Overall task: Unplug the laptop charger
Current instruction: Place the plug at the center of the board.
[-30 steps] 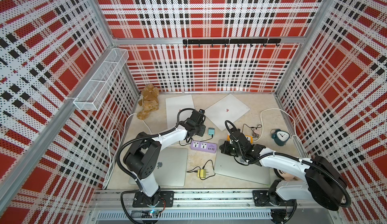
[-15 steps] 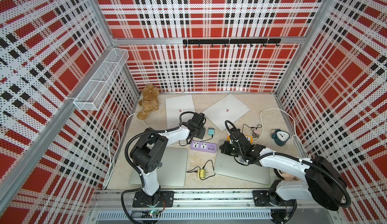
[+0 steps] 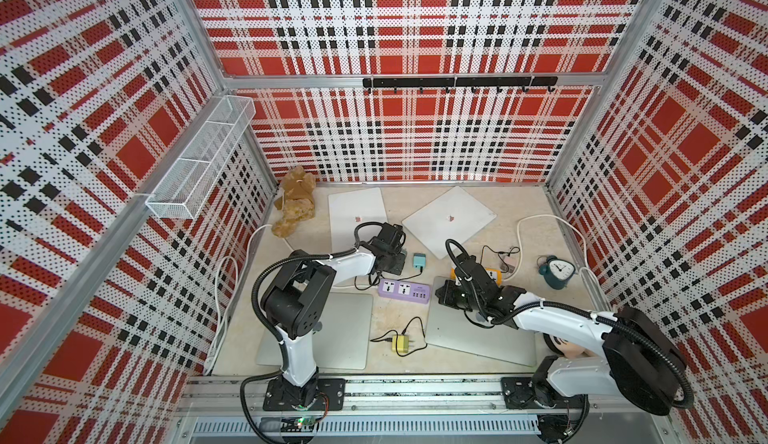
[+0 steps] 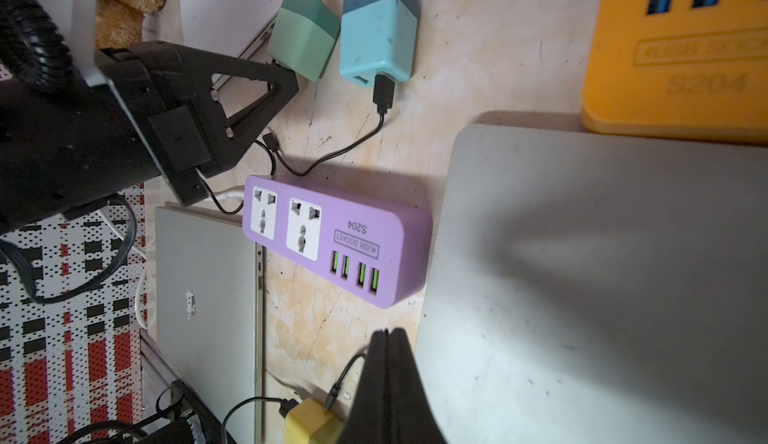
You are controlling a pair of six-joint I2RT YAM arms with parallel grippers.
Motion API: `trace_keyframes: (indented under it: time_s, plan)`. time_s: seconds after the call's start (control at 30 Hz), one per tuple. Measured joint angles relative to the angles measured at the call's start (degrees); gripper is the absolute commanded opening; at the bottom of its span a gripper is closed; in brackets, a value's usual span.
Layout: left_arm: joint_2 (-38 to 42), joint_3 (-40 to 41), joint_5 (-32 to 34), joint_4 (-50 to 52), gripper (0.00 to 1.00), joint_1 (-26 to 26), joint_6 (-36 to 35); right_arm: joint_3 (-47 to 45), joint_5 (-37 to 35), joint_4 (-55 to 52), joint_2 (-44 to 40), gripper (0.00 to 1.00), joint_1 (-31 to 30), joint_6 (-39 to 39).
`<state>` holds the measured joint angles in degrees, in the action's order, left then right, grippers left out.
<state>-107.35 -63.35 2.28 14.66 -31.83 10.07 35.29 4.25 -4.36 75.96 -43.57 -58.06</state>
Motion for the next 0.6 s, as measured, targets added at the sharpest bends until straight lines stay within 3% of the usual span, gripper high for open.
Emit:
trace_keyframes:
  time_s: [0.37,0.6]
  plan:
    - [-2.40,-1.09,-1.88,-1.64,0.12,0.42,0.04,0.00,-0.22,-0.09,-0.11,0.00,0.42,0.00]
    - [0.83,-0.72,-1.86,-0.76,0.16,0.31,0.31,0.00,-0.39,-0.09,-0.20,0.00,0.57,0.00]
